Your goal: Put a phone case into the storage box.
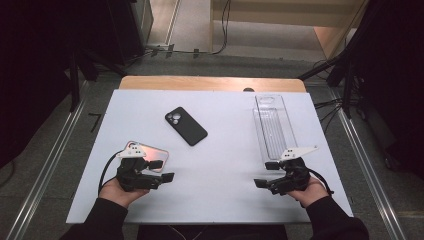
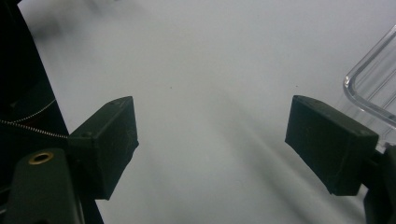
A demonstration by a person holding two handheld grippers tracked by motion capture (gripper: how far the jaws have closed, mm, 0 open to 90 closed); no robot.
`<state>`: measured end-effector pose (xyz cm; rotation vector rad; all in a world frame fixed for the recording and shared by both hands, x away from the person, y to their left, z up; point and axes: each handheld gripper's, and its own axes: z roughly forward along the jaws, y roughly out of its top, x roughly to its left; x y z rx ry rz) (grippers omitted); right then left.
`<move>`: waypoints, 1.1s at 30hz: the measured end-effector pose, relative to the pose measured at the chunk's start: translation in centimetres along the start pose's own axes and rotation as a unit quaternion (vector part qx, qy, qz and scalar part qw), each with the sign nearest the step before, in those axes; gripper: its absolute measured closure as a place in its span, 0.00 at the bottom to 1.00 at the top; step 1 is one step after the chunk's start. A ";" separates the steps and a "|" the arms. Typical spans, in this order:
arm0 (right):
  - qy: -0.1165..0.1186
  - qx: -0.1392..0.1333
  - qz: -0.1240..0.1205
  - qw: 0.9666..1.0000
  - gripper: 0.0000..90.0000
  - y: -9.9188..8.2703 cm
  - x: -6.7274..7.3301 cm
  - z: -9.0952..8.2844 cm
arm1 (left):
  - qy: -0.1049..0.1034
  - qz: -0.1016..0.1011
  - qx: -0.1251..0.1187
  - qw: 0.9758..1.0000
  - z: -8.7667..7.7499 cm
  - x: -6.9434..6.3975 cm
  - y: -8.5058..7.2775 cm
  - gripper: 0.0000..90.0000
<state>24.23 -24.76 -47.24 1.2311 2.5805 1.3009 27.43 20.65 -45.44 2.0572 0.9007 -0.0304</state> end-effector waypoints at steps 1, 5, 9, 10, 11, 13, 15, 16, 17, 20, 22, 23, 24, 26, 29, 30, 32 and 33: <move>0.000 0.000 0.000 1.000 0.17 0.0 0.0 0.0 | 0.000 0.000 0.000 1.000 0.0 0.0 0.0 0.32; 0.000 -0.002 -0.002 1.000 0.17 0.0 0.0 -0.1 | 0.004 -0.004 0.000 1.000 0.0 0.0 0.0 0.32; 0.001 -0.003 0.001 1.000 0.17 0.0 0.0 -0.2 | 0.003 -0.004 0.002 1.000 0.0 0.0 0.0 0.33; 0.001 -0.003 0.001 1.000 0.17 0.0 0.0 -0.2 | 0.003 -0.004 0.002 1.000 0.0 0.0 0.0 0.33; 0.000 -0.003 0.002 1.000 0.17 0.0 0.0 -0.2 | 0.003 -0.005 0.002 1.000 0.0 0.0 0.0 0.33; 0.000 -0.003 0.002 1.000 0.17 0.0 0.0 -0.2 | 0.004 -0.006 0.003 1.000 0.0 0.1 0.0 0.33; 0.000 -0.003 0.002 1.000 0.17 0.0 0.0 -0.2 | 0.004 -0.006 0.002 1.000 -0.1 0.1 0.0 0.33; -0.001 -0.003 0.002 1.000 0.17 0.0 -0.1 -0.2 | 0.005 -0.006 0.003 1.000 -0.1 0.2 0.0 0.33; -0.001 -0.003 0.002 1.000 0.17 0.0 -0.1 -0.2 | 0.005 -0.006 0.003 1.000 -0.1 0.2 0.0 0.34; -0.002 -0.004 0.003 1.000 0.17 0.0 -0.1 -0.2 | 0.005 -0.007 0.004 1.000 0.0 0.1 0.0 0.33; -0.003 -0.004 0.004 1.000 0.17 0.0 -0.1 -0.3 | 0.006 -0.006 0.004 1.000 0.0 0.1 0.0 0.34; -0.004 -0.003 0.004 1.000 0.17 0.0 -0.1 -0.3 | 0.005 -0.006 0.004 1.000 0.0 0.2 0.0 0.33; -0.004 -0.002 0.005 1.000 0.17 0.0 -0.1 -0.3 | 0.006 -0.006 0.004 1.000 0.0 0.2 0.0 0.33; -0.004 0.000 0.007 1.000 0.17 0.0 -0.1 -0.3 | 0.006 -0.006 0.007 1.000 0.0 0.2 0.0 0.34; -0.005 -0.001 0.007 1.000 0.17 0.0 -0.1 -0.3 | 0.006 -0.006 0.010 1.000 0.2 0.0 -0.1 0.33; -0.007 -0.001 0.005 1.000 0.17 -0.1 -0.1 -0.3 | 0.006 -0.003 0.013 1.000 0.2 0.0 -0.1 0.34; -0.008 -0.002 0.006 1.000 0.17 -0.1 -0.1 -0.3 | 0.006 -0.005 0.014 1.000 0.3 0.0 -0.1 0.34; -0.008 -0.003 0.006 1.000 0.17 -0.1 -0.1 -0.3 | 0.007 -0.006 0.013 1.000 0.3 0.1 -0.1 0.34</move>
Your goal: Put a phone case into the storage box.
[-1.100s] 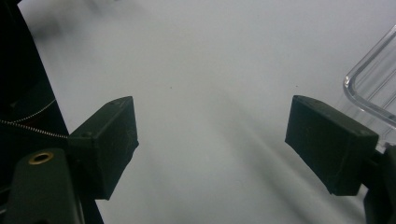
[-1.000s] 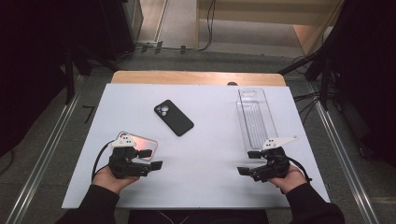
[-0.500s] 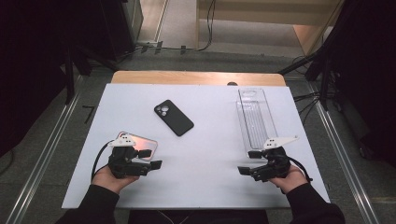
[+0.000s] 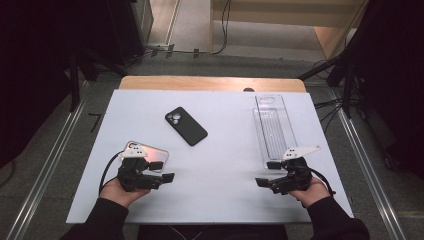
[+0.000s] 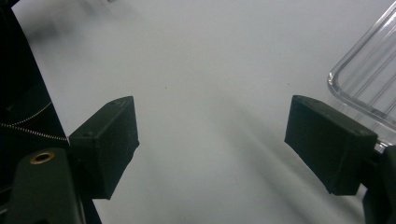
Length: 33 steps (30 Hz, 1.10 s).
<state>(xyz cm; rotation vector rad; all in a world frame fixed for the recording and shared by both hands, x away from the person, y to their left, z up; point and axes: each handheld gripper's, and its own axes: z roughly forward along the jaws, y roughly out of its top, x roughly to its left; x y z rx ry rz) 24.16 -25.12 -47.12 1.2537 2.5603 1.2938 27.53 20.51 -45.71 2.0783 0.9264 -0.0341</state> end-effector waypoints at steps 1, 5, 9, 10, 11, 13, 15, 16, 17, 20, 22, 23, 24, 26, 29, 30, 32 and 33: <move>0.000 0.000 0.000 1.000 0.17 0.0 0.0 0.0 | 0.000 0.000 0.000 1.000 0.0 0.0 0.0 0.34; -0.002 0.000 0.001 1.000 0.17 0.0 0.0 0.0 | 0.015 -0.004 -0.002 1.000 -0.6 0.3 0.1 0.37; -0.003 0.001 0.002 1.000 0.17 0.0 0.0 -0.1 | 0.044 -0.010 -0.010 0.999 -1.6 1.1 -0.1 0.39; -0.003 0.001 0.002 1.000 0.17 0.0 0.0 -0.1 | 0.050 -0.013 -0.009 0.999 -1.8 1.4 -0.1 0.40; -0.002 0.001 0.002 1.000 0.17 0.0 0.0 -0.1 | 0.053 -0.019 -0.011 0.998 -2.0 1.6 -0.2 0.40; -0.002 0.001 0.001 1.000 0.17 0.0 0.0 -0.1 | 0.063 -0.029 -0.015 0.997 -2.3 2.1 -0.2 0.40; -0.002 0.001 0.001 1.000 0.17 0.0 0.0 0.0 | 0.068 -0.030 -0.013 0.997 -2.4 2.2 -0.2 0.43; -0.002 0.002 0.001 1.000 0.17 0.0 0.0 0.0 | 0.076 -0.033 -0.011 0.996 -2.3 2.6 -0.1 0.43; -0.003 0.002 0.001 1.000 0.17 0.0 0.0 0.0 | 0.079 -0.032 -0.009 0.996 -2.3 2.8 -0.1 0.43; -0.003 0.003 0.000 1.000 0.17 0.0 0.0 0.0 | 0.087 -0.036 -0.007 0.996 -2.3 3.1 0.0 0.46; -0.004 0.003 -0.001 1.000 0.17 0.0 0.0 0.0 | 0.088 -0.043 -0.006 0.995 -2.3 3.6 0.1 0.48; -0.004 0.003 -0.001 1.000 0.17 0.0 0.0 0.0 | 0.091 -0.044 -0.008 0.995 -2.2 3.7 0.1 0.49; -0.004 0.003 -0.001 1.000 0.17 0.0 0.0 0.0 | 0.091 -0.044 -0.008 0.995 -2.2 3.7 0.1 0.49; -0.003 0.004 0.000 1.000 0.17 0.0 0.0 0.0 | 0.090 -0.051 -0.001 0.995 -1.9 4.0 0.4 0.61; -0.004 0.006 0.000 1.000 0.17 0.0 0.0 0.1 | 0.094 -0.062 0.008 0.994 -1.3 4.3 1.1 0.83; -0.004 0.006 0.001 1.000 0.17 0.0 0.0 0.1 | 0.095 -0.063 0.011 0.993 -1.2 4.4 1.4 0.92; -0.004 0.005 0.000 1.000 0.17 0.0 0.0 0.1 | 0.098 -0.061 0.011 0.993 -1.0 4.6 1.6 1.00; -0.005 0.006 0.000 1.000 0.17 0.0 0.0 0.1 | 0.098 -0.071 0.014 0.993 -0.5 5.2 2.3 1.00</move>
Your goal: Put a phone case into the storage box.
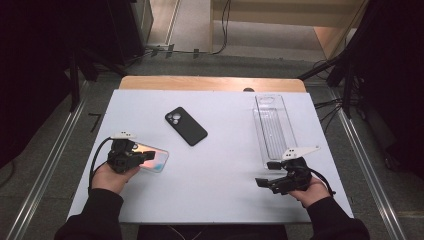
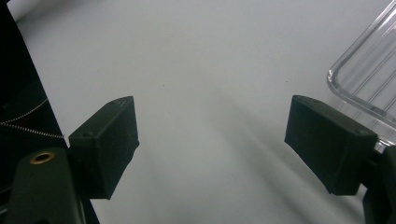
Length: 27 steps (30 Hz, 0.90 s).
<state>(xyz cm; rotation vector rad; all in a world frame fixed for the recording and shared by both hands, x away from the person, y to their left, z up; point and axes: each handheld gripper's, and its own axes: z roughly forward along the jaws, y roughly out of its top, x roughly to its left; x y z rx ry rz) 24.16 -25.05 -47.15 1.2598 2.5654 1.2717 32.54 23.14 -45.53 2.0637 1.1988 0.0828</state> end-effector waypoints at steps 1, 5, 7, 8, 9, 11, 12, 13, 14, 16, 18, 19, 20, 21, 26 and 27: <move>0.000 0.000 -0.001 1.000 0.17 0.0 0.0 0.0 | 0.000 -0.002 0.002 1.000 0.3 0.2 0.3 1.00; -0.001 0.000 0.000 1.000 0.17 0.0 0.0 0.0 | 0.012 -0.013 0.009 1.000 0.9 0.9 1.0 1.00; -0.001 -0.001 -0.001 1.000 0.17 -0.1 0.0 -0.1 | 0.017 -0.021 0.003 1.000 0.5 1.8 0.9 1.00; -0.002 -0.001 -0.001 1.000 0.17 -0.1 -0.1 -0.1 | 0.017 -0.021 0.003 1.000 0.5 1.8 0.9 1.00; -0.002 -0.001 -0.001 1.000 0.17 -0.1 -0.1 -0.1 | 0.019 -0.023 0.002 1.000 0.3 2.1 0.8 1.00; -0.002 0.000 -0.002 1.000 0.17 -0.1 -0.1 -0.1 | 0.025 -0.027 0.003 0.999 -0.1 2.4 0.5 1.00; -0.002 0.000 -0.001 1.000 0.17 -0.1 -0.1 -0.1 | 0.030 -0.031 0.007 0.999 -0.8 3.0 -0.1 1.00; -0.002 0.000 -0.002 1.000 0.17 -0.1 0.0 -0.1 | 0.030 -0.031 0.007 0.999 -0.8 3.0 -0.1 1.00; -0.001 0.000 -0.003 1.000 0.17 -0.1 0.0 -0.1 | 0.036 -0.037 0.015 0.999 -1.4 3.4 -0.8 1.00; 0.000 0.000 -0.005 1.000 0.17 -0.1 0.0 0.0 | 0.042 -0.043 0.018 0.998 -1.9 3.7 -1.4 1.00; 0.000 0.001 -0.004 1.000 0.17 0.0 0.0 0.0 | 0.052 -0.046 0.019 0.997 -2.5 3.8 -1.8 1.00; 0.000 0.001 -0.004 1.000 0.17 0.1 0.0 0.0 | 0.057 -0.046 0.021 0.997 -2.6 3.9 -1.8 1.00; 0.001 0.000 -0.005 1.000 0.17 0.1 0.0 0.1 | 0.063 -0.045 0.024 0.997 -2.8 3.9 -2.0 1.00; 0.001 0.001 -0.005 1.000 0.17 0.2 0.0 0.1 | 0.066 -0.047 0.027 0.996 -2.9 4.0 -2.2 1.00; 0.006 -0.001 -0.009 1.000 0.17 0.5 0.0 0.2 | 0.081 -0.064 0.048 0.994 -3.1 4.8 -3.3 1.00; 0.006 -0.001 -0.010 1.000 0.17 0.5 0.0 0.3 | 0.084 -0.070 0.054 0.993 -3.0 5.0 -3.5 1.00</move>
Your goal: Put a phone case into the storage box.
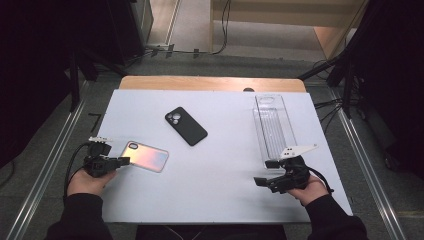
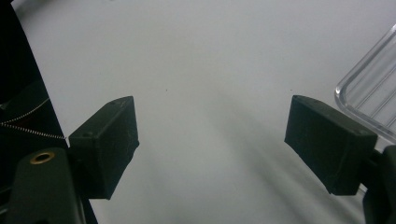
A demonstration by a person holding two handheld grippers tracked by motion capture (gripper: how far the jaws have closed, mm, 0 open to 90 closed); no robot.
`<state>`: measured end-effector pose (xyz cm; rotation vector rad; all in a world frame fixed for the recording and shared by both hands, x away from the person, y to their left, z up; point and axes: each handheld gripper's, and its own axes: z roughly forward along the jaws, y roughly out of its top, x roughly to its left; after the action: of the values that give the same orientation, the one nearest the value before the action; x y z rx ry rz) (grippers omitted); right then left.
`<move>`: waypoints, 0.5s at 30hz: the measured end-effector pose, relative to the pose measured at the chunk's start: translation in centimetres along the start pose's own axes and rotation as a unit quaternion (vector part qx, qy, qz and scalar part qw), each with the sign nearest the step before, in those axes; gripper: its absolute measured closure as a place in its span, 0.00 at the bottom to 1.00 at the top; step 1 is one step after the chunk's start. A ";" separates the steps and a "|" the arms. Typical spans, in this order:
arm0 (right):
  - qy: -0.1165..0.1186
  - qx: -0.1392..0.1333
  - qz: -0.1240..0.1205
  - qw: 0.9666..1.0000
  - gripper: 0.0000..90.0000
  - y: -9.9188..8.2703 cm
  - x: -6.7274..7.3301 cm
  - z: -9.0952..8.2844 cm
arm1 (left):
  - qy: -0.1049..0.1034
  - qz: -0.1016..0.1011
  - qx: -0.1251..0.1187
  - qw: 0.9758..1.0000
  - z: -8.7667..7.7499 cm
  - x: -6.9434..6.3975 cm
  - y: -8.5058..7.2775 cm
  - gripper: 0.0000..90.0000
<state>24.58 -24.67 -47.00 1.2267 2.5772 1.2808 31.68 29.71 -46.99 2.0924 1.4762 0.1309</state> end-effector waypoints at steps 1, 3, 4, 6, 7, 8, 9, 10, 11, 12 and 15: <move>0.001 0.001 -0.002 1.000 0.17 0.1 0.0 0.1 | 0.002 -0.003 0.006 1.000 0.1 0.2 -0.1 1.00; 0.002 0.001 -0.002 1.000 0.17 0.1 0.0 0.1 | 0.004 -0.007 0.009 1.000 0.3 0.4 -0.2 1.00; 0.003 0.000 -0.003 1.000 0.17 0.2 0.0 0.1 | 0.004 -0.009 0.009 1.000 0.4 0.5 -0.2 1.00; 0.002 0.000 -0.004 1.000 0.17 0.2 0.0 0.2 | 0.005 -0.014 0.003 1.000 0.5 0.7 -0.1 1.00; 0.002 0.000 -0.004 1.000 0.17 0.2 0.0 0.2 | 0.008 -0.013 0.002 1.000 0.6 0.8 0.0 1.00; 0.002 0.001 -0.003 1.000 0.17 0.2 0.0 0.1 | 0.014 -0.012 -0.003 1.000 0.7 0.9 0.3 1.00; 0.001 0.001 -0.002 1.000 0.17 0.2 0.0 0.1 | 0.014 -0.012 -0.003 1.000 0.7 0.9 0.3 1.00; 0.002 0.000 -0.002 1.000 0.17 0.1 0.0 0.1 | 0.018 -0.012 -0.008 1.000 0.9 1.1 0.6 1.00; 0.001 0.000 -0.003 1.000 0.17 0.1 0.0 0.1 | 0.018 -0.012 -0.008 1.000 0.9 1.1 0.6 1.00; 0.001 0.000 -0.003 1.000 0.17 0.1 0.0 0.1 | 0.019 -0.014 -0.010 1.000 1.1 1.1 0.8 1.00; -0.001 0.000 0.001 1.000 0.17 0.0 0.0 -0.1 | 0.018 -0.012 -0.015 1.000 1.6 1.1 1.6 1.00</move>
<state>24.50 -24.69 -46.98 1.2298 2.5763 1.2792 34.04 29.72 -47.84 2.0580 1.5097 0.1818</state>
